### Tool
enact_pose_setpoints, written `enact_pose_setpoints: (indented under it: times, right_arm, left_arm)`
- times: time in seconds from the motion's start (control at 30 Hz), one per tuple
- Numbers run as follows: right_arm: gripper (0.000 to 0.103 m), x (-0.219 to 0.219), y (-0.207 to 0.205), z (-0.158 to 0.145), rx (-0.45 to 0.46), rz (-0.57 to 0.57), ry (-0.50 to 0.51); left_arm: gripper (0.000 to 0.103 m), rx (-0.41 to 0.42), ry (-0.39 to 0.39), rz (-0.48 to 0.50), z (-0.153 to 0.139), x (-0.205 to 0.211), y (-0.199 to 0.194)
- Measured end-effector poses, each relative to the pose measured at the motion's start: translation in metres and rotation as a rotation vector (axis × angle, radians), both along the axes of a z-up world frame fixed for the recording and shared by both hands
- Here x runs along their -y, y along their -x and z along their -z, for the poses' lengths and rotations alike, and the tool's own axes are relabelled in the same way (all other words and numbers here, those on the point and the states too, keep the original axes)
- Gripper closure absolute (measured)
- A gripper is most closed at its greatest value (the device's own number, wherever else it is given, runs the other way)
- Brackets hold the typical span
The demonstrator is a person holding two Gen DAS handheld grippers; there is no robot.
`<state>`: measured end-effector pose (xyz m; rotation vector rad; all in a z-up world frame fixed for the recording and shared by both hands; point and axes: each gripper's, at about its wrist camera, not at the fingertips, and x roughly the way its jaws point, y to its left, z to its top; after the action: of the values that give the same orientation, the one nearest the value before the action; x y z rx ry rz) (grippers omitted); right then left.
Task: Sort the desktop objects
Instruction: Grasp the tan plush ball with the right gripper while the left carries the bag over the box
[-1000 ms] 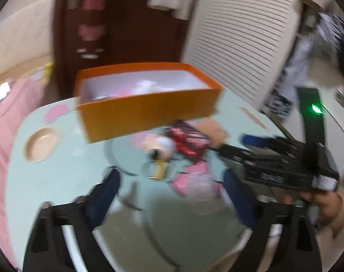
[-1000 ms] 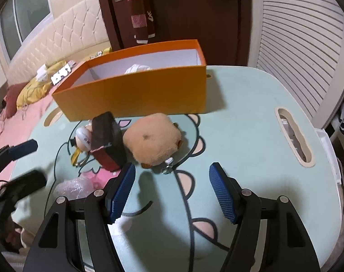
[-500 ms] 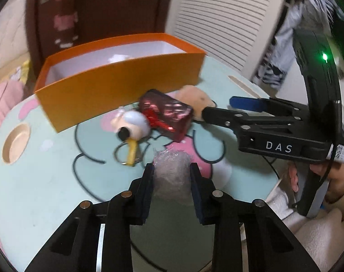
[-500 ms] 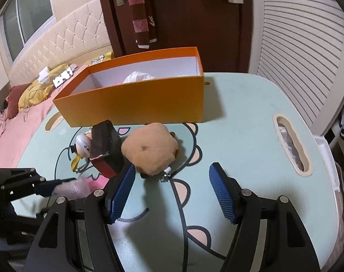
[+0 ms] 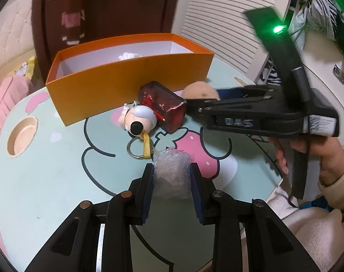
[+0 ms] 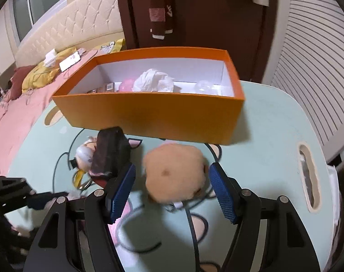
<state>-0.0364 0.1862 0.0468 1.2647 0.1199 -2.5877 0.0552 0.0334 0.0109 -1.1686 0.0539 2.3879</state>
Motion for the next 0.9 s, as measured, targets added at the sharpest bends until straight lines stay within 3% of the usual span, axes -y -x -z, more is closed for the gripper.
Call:
enact_pose_setpoints:
  times: [0.03,0.23,0.47,0.77,0.9]
  right_arm:
    - [0.058,0.001,0.000,0.001,0.000,0.001,-0.014]
    - [0.058,-0.003,-0.011,-0.006,-0.033,0.010,0.000]
    - [0.058,-0.007,-0.015,-0.037,-0.093,0.006,0.044]
    - [0.058,0.008,0.014,-0.071,-0.169,-0.013,0.076]
    - [0.058,0.015,0.041,-0.076,-0.167,-0.007,0.083]
  left_arm:
    - [0.074,0.000,-0.004,-0.005,0.000,0.001,0.000]
    - [0.074,-0.021,-0.021,-0.023,-0.008,0.007,-0.001]
    - [0.074,-0.063,-0.033,-0.032,-0.031,0.012,0.011]
    - [0.074,-0.120,-0.068,-0.080,-0.074,0.022,0.080]
    - [0.074,-0.105,-0.072,-0.131,-0.076,0.029,0.118]
